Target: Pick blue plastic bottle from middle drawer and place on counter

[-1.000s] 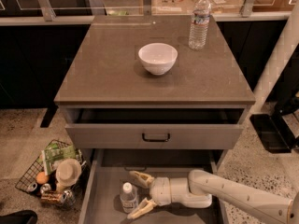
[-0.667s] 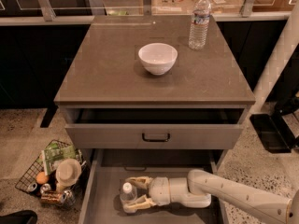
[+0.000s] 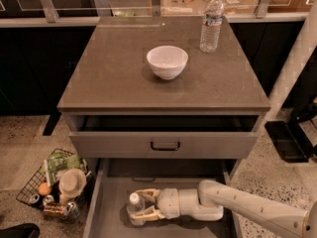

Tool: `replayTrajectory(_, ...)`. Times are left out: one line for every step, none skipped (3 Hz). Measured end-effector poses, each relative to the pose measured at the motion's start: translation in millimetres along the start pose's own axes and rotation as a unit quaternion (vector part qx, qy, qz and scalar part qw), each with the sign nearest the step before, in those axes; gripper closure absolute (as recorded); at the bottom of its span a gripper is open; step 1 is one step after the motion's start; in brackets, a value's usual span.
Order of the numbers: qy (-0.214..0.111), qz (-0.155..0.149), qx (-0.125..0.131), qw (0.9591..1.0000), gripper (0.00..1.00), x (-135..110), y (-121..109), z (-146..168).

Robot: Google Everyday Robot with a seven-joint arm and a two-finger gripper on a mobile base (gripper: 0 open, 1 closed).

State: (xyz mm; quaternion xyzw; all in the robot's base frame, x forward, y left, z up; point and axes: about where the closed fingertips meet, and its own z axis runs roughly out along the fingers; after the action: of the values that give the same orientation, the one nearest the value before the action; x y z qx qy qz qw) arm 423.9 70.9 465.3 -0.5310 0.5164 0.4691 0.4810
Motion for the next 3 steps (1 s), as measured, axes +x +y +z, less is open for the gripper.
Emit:
replayTrajectory(-0.001,0.0,-0.001,1.0,1.0,-0.4,0.6,1.4)
replayTrajectory(-0.001,0.0,-0.002,1.0,1.0,-0.4,0.7,1.5)
replayTrajectory(0.001,-0.005,-0.01,0.9999,1.0,-23.0,0.1,0.8)
